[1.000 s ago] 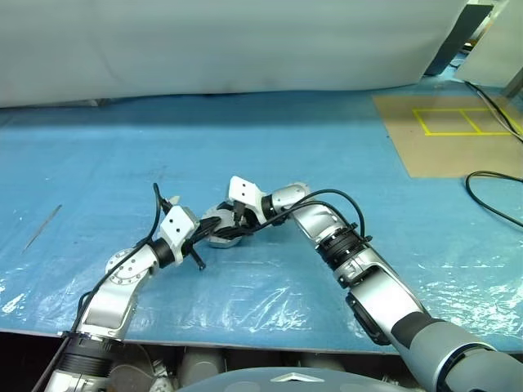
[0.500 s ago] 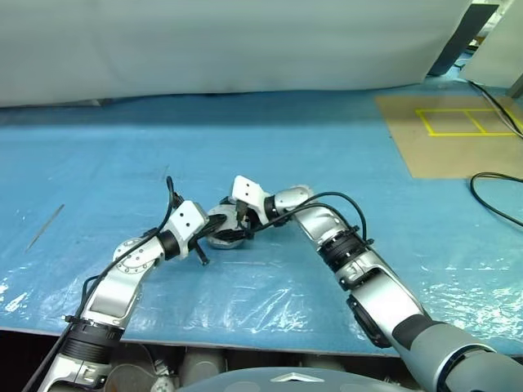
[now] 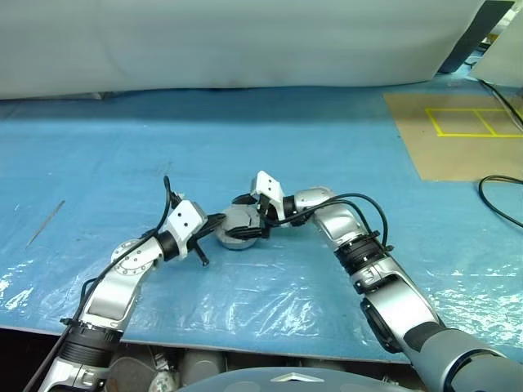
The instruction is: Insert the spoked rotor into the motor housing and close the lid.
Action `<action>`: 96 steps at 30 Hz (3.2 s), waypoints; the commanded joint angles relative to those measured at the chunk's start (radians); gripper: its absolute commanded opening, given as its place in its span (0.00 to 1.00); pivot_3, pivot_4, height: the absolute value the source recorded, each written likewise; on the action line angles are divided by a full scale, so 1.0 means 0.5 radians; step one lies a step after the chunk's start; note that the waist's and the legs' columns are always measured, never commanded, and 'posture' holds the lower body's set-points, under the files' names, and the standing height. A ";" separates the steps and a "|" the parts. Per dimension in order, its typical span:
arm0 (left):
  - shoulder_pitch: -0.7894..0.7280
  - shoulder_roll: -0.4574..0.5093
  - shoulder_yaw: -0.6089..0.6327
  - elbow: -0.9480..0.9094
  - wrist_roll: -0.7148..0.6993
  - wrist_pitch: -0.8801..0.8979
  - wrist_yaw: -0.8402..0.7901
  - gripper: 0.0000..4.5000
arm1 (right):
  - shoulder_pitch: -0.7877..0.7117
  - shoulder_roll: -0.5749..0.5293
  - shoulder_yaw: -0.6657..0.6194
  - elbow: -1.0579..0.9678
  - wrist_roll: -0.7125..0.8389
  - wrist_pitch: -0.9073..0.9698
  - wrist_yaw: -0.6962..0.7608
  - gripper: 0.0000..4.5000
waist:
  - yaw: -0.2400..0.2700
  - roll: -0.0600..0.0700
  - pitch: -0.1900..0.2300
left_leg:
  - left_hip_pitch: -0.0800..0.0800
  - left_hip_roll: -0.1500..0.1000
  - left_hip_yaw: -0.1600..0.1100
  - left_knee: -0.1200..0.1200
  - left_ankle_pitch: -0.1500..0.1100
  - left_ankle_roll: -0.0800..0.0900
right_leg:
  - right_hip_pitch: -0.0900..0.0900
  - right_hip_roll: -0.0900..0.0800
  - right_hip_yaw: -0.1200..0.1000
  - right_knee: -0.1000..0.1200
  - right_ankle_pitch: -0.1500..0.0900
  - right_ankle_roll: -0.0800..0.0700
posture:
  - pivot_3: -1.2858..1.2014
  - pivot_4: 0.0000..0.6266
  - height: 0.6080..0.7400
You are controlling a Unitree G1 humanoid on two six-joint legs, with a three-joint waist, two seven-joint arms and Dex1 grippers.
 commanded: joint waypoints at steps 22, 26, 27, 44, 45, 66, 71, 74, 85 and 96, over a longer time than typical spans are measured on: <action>0.115 -0.076 0.059 0.101 -0.068 -0.076 -0.031 0.00 | -0.052 -0.026 -0.093 0.033 -0.016 -0.332 -0.119 0.99 | -0.009 -0.021 0.014 | -0.008 -0.002 0.001 0.003 0.004 0.006 | -0.009 -0.005 0.000 0.004 0.002 0.002 | 0.52 0.24 1.00; 0.139 -0.139 0.171 0.071 -0.159 -0.200 -0.012 0.00 | -0.058 -0.026 -0.070 0.069 -0.046 -0.359 -0.115 0.99 | -0.010 -0.030 0.019 | -0.013 -0.001 0.001 0.005 0.005 0.007 | -0.013 -0.004 0.000 0.007 0.003 0.002 | 0.52 0.24 1.00; 0.154 -0.161 0.212 0.051 -0.201 -0.228 -0.002 0.00 | -0.058 -0.023 -0.062 0.075 -0.053 -0.358 -0.113 0.99 | -0.010 -0.032 0.020 | -0.017 -0.001 0.001 0.007 0.006 0.008 | -0.018 -0.004 0.000 0.010 0.003 0.001 | 0.52 0.24 1.00; 0.448 -0.229 0.355 -0.025 -0.301 -0.480 0.035 0.00 | -0.007 -0.042 0.061 0.067 -0.139 -0.275 -0.046 0.01 | -0.010 -0.034 0.022 | -0.017 0.011 -0.001 0.038 0.001 0.001 | -0.018 0.004 0.001 0.030 0.000 -0.012 | 0.52 0.24 1.00; 0.454 -0.233 0.353 -0.018 -0.299 -0.495 0.038 0.00 | -0.001 -0.047 0.050 0.042 -0.123 -0.245 -0.037 0.01 | -0.010 -0.034 0.022 | -0.016 0.011 -0.001 0.039 0.000 0.001 | -0.017 0.004 0.001 0.030 0.000 -0.012 | 0.52 0.24 1.00; 0.500 -0.262 0.284 -0.053 -0.294 -0.485 0.047 0.00 | 0.151 -0.116 0.125 -0.168 -0.205 -0.188 -0.148 0.99 | -0.009 -0.035 0.022 | -0.015 0.011 0.000 0.039 0.001 0.001 | -0.017 0.004 0.001 0.031 0.005 -0.005 | 0.52 0.24 1.00; 0.464 -0.256 0.271 -0.066 -0.297 -0.438 0.042 0.00 | 0.149 -0.086 0.091 -0.193 -0.138 -0.028 -0.170 0.99 | -0.009 -0.035 0.022 | -0.013 0.011 0.000 0.040 0.001 0.001 | -0.016 0.004 0.002 0.031 0.005 -0.005 | 0.52 0.24 1.00; 0.449 -0.257 0.266 -0.077 -0.297 -0.414 0.042 0.00 | 0.135 -0.033 0.013 -0.254 -0.011 0.233 -0.168 0.99 | -0.009 -0.035 0.022 | -0.009 0.011 0.000 0.040 0.001 0.001 | -0.012 0.004 0.002 0.032 0.003 -0.008 | 0.52 0.24 1.00; 0.440 -0.239 0.266 -0.125 -0.292 -0.359 0.057 0.00 | 0.082 -0.035 0.100 -0.178 -0.106 0.185 -0.230 0.99 | -0.010 -0.035 0.022 | -0.009 0.011 0.001 0.039 0.001 0.000 | -0.013 0.005 0.003 0.031 0.005 -0.005 | 0.52 0.24 1.00; 0.430 -0.222 0.268 -0.169 -0.286 -0.333 0.089 0.00 | 0.022 0.004 0.171 0.004 -0.238 -0.023 -0.311 0.67 | -0.017 -0.035 0.022 | -0.003 0.011 0.002 0.039 0.001 0.000 | -0.009 0.005 0.004 0.032 0.001 -0.013 | 0.52 0.24 1.00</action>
